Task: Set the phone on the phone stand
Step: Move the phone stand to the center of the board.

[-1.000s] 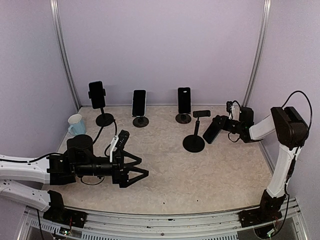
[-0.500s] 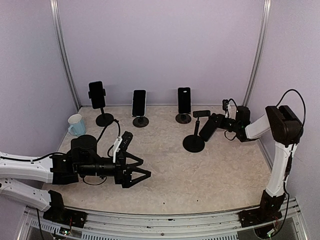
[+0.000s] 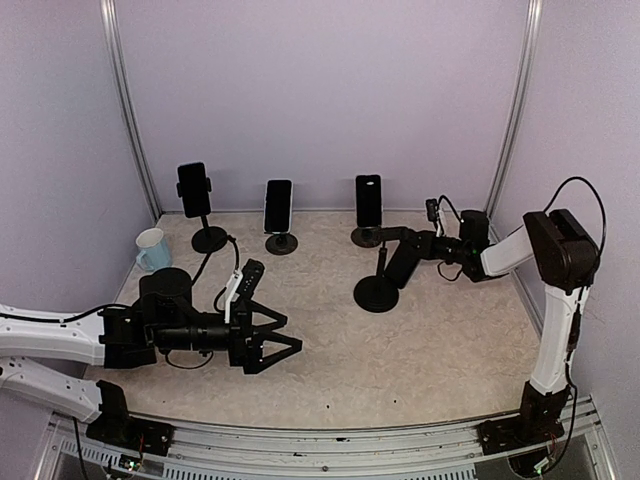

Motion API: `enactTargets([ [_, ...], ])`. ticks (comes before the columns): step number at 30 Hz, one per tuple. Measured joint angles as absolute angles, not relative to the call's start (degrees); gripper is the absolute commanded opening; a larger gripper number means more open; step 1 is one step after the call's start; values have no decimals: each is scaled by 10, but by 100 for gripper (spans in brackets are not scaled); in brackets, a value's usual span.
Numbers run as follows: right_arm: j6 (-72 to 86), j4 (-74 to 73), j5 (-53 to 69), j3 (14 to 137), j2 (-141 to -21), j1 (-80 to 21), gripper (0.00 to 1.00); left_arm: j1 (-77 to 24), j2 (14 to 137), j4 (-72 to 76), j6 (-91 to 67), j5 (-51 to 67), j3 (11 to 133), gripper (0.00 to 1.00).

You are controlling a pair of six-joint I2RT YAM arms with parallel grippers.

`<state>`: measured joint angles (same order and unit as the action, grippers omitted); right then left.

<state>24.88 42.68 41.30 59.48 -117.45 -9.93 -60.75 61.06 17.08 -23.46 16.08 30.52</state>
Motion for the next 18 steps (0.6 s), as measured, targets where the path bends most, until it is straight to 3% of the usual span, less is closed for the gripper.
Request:
enactTargets([
  [18, 236, 379, 392, 601, -1159, -233, 0, -608, 559, 170, -235, 158, 303, 99],
])
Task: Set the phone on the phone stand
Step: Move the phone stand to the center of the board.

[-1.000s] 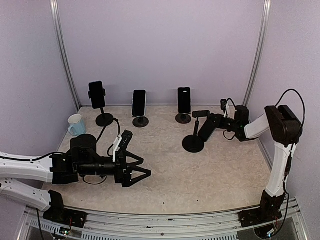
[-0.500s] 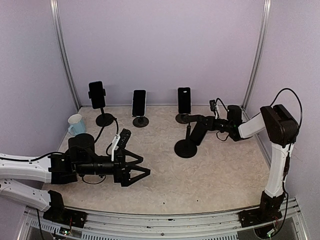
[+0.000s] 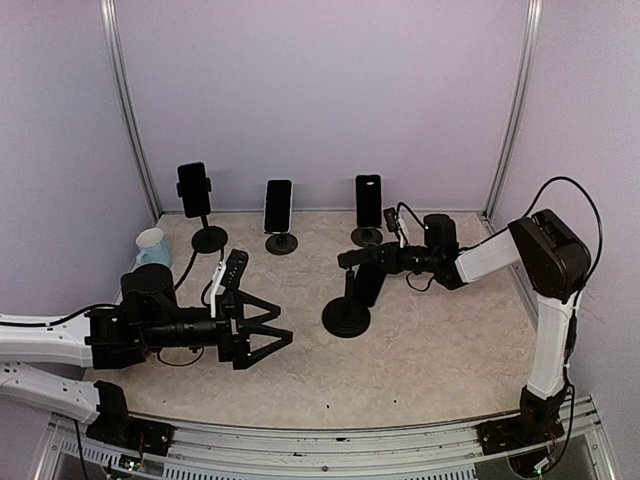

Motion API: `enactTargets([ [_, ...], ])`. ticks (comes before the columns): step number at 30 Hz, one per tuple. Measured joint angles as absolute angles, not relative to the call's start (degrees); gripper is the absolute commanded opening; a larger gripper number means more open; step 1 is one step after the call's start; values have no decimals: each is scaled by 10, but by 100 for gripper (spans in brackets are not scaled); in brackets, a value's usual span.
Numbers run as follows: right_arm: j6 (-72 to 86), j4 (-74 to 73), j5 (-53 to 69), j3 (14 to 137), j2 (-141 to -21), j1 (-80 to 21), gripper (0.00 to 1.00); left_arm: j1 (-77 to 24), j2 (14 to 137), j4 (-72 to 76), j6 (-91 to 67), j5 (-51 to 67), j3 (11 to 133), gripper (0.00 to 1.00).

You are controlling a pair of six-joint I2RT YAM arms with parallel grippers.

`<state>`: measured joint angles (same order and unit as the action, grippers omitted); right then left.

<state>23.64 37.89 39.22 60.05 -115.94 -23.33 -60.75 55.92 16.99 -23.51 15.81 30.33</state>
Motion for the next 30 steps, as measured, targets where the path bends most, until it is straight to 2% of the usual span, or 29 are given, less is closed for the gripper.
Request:
enactTargets([
  [18, 276, 378, 320, 524, -1073, -369, 0, -608, 505, 162, -237, 128, 269, 99],
  [30, 287, 375, 280, 466, -1011, -398, 0, -608, 483, 180, -255, 111, 249, 99],
])
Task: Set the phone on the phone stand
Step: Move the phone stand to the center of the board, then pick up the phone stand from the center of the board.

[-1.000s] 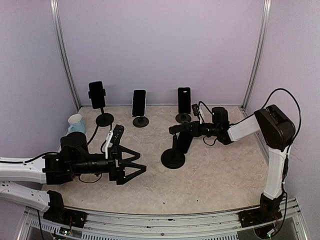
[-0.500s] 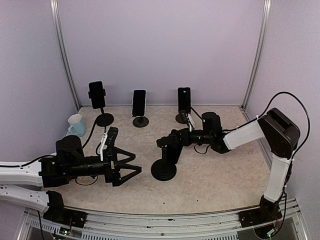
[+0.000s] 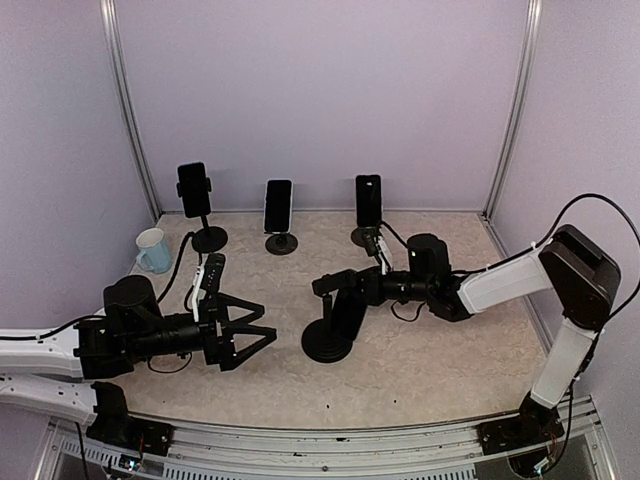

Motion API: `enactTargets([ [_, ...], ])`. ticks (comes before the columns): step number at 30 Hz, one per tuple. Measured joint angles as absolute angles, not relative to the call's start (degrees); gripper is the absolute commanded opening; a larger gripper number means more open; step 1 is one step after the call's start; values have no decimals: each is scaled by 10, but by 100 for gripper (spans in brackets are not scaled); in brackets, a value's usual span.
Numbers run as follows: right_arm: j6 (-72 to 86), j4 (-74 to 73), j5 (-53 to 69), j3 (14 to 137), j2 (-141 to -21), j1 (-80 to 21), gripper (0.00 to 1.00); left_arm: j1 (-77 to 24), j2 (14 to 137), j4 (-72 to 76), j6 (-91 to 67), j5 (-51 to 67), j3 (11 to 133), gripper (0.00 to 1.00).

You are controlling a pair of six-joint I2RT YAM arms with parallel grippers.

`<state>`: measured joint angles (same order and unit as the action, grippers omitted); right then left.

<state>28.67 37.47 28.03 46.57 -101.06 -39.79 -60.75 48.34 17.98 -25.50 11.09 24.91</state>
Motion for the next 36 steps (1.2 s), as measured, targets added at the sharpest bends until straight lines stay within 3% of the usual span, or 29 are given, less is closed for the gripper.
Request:
enactTargets([
  [16, 274, 344, 206, 436, -928, -418, 0, -608, 489, 227, -271, 115, 234, 99],
  [26, 255, 309, 124, 436, -936, -415, 0, -608, 511, 231, -276, 120, 234, 99],
  [36, 246, 300, 131, 429, -962, -415, 0, -608, 498, 230, -270, 119, 234, 99],
])
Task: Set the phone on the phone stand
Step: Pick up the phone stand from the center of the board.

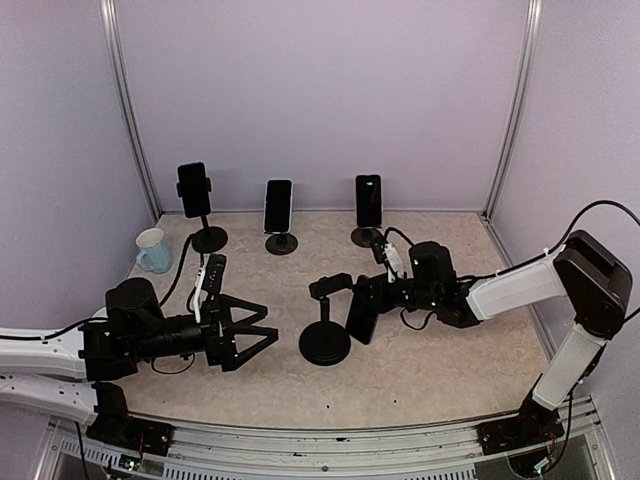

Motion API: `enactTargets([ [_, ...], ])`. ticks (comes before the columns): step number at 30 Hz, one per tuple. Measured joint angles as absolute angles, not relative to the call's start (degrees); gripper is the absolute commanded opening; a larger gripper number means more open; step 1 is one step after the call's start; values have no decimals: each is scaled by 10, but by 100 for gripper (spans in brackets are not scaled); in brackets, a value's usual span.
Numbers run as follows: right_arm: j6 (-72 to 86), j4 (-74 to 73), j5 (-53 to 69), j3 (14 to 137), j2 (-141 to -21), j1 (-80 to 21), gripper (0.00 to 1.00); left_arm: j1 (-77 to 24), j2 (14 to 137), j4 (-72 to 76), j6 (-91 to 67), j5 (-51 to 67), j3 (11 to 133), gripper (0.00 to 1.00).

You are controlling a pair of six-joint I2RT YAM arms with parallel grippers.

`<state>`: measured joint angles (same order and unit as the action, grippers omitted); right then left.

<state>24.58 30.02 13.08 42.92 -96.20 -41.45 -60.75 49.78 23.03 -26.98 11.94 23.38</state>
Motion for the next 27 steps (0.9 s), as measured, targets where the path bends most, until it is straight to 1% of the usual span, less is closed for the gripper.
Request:
enactTargets([
  [9, 238, 321, 184, 416, -962, -426, 0, -608, 514, 230, -265, 119, 234, 99],
  [14, 239, 309, 182, 402, -945, -433, 0, -608, 531, 210, -254, 116, 249, 99],
  [19, 238, 255, 159, 378, -872, -434, 0, -596, 543, 186, -241, 121, 280, 99],
  [24, 227, 188, 134, 378, -777, -429, 0, -547, 550, 174, -240, 152, 299, 99],
  [25, 219, 161, 123, 380, -738, -427, 0, -523, 556, 171, -241, 168, 305, 99],
  [27, 215, 134, 117, 388, -720, -425, 0, -514, 564, 170, -241, 185, 309, 98],
])
